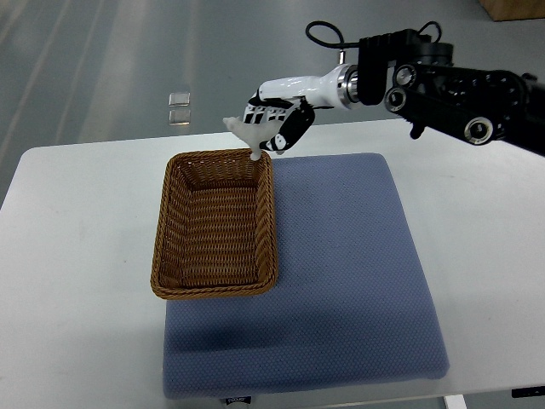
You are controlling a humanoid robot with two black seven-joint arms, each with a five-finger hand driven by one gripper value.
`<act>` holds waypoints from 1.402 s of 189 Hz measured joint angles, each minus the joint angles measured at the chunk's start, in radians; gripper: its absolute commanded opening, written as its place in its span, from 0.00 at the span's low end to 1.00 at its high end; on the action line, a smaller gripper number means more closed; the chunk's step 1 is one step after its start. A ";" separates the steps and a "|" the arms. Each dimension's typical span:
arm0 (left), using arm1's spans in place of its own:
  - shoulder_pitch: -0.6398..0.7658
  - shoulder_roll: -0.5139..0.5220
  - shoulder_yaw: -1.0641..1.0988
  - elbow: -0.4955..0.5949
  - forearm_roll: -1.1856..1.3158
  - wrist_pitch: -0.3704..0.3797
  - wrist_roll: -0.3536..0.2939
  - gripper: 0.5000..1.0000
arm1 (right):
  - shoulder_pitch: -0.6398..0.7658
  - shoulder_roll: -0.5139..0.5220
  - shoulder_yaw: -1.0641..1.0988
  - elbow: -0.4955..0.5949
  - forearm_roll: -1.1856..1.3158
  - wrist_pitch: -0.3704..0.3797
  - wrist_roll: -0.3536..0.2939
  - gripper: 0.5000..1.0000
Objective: Place white bear in brown basket with right hand
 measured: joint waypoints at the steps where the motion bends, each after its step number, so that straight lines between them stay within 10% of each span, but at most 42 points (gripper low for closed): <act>1: 0.000 0.000 0.000 0.000 0.000 0.000 0.000 1.00 | -0.001 0.005 0.000 -0.001 0.000 -0.002 0.000 0.00; 51: 0.000 0.000 -0.001 0.002 0.000 0.000 0.000 1.00 | -0.073 0.180 -0.049 -0.090 -0.010 -0.078 0.004 0.00; 150: 0.000 0.000 0.001 0.001 0.000 0.000 0.000 1.00 | -0.186 0.190 -0.058 -0.164 -0.023 -0.155 0.009 0.09; 193: -0.001 0.000 0.001 0.001 0.000 0.000 0.000 1.00 | -0.219 0.190 -0.056 -0.166 -0.023 -0.174 0.011 0.24; 212: -0.001 0.000 0.001 0.001 0.000 0.000 0.000 1.00 | -0.229 0.190 -0.055 -0.166 -0.023 -0.188 0.015 0.53; 265: -0.001 0.000 0.001 0.001 0.000 0.000 0.000 1.00 | -0.242 0.190 -0.048 -0.166 -0.021 -0.197 0.021 0.70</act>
